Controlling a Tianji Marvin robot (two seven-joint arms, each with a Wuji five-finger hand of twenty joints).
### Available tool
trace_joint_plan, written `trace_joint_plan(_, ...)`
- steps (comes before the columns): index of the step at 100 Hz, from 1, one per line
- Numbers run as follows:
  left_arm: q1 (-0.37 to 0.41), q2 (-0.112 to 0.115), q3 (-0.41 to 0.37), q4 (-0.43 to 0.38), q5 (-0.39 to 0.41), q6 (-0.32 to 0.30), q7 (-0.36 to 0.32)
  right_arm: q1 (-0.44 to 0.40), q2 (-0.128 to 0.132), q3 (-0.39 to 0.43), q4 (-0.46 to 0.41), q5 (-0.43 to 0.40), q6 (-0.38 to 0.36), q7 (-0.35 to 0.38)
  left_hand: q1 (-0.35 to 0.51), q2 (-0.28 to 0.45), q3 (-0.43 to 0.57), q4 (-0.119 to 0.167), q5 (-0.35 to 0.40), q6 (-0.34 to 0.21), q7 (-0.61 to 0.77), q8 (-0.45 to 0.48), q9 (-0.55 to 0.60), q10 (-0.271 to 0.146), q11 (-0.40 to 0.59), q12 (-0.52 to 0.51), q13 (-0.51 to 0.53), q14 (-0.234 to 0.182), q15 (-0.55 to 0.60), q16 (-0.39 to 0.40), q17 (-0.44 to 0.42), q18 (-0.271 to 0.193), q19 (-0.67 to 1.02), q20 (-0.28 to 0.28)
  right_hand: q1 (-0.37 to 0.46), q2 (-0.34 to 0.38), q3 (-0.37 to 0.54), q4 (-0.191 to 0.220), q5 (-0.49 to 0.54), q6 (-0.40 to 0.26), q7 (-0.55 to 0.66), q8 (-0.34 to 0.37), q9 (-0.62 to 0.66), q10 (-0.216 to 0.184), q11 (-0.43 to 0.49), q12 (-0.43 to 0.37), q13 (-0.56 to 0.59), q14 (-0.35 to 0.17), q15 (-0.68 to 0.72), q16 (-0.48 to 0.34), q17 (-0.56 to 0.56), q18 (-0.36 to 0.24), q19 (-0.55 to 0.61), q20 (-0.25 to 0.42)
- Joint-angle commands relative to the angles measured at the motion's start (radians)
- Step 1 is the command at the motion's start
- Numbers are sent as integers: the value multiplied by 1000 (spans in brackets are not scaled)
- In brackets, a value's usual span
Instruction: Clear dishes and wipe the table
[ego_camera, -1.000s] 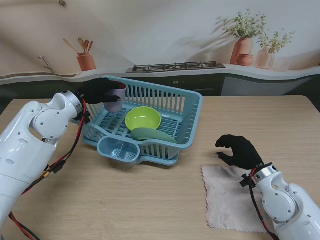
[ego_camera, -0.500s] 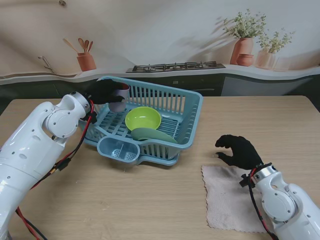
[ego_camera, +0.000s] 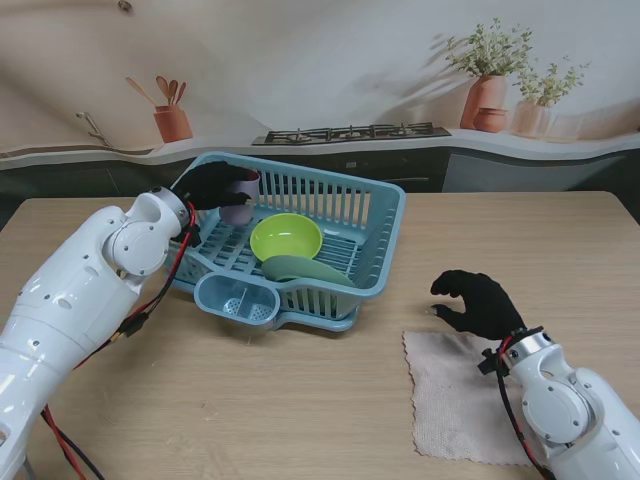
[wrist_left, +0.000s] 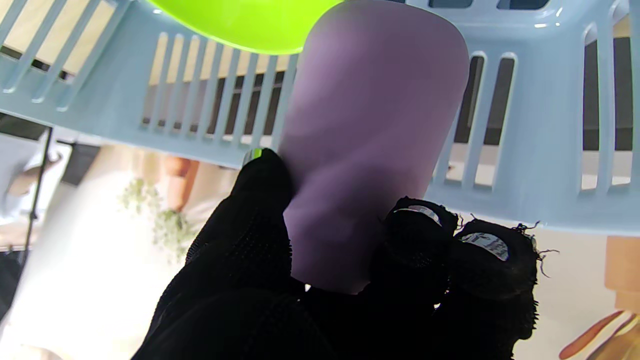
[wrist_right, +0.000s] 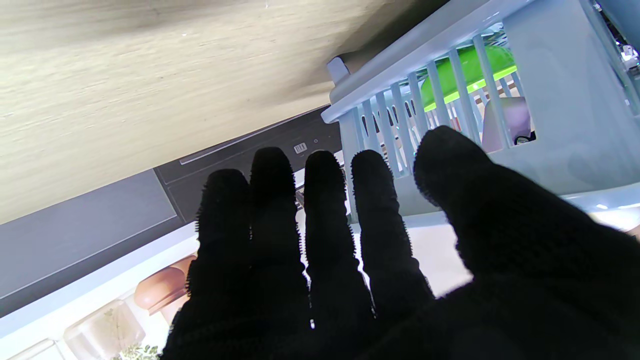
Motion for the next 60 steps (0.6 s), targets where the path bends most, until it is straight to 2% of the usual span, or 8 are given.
trace_joint_plan(1,-13,-9,7,8,-5,9,-2,-1,-2,-3,2,-1,0,10,115,64,43,18,-3,-44,83,11,61,112,118,54,22,-58,30,9,3,-16,47,6,-18,-4,25,8,7,2,5,-2,3,0,-9,-10,-12,12,-10,-4,-10,3,-8,0)
trace_joint_plan(27,-37,-18,44,56,-6,12,31,0,-3,-6,5,1,1,8,116,66,39,19,-5,-47,81,3,58,108,115,49,17,-60,15,1,-5,-18,36,-5,-18,-5,25,8,7,2,4,-2,3,0,-9,-10,-12,12,-10,-3,-10,5,-8,0)
trace_joint_plan(60,-55,-32,83,122,0,21,106,3,-3,-8,13,2,0,2,122,65,31,24,-5,-43,74,-21,55,104,98,25,4,-52,-25,-20,-27,-12,6,-34,-18,-4,25,8,8,3,3,-1,3,0,-9,-11,-12,13,-10,-4,-10,6,-8,0)
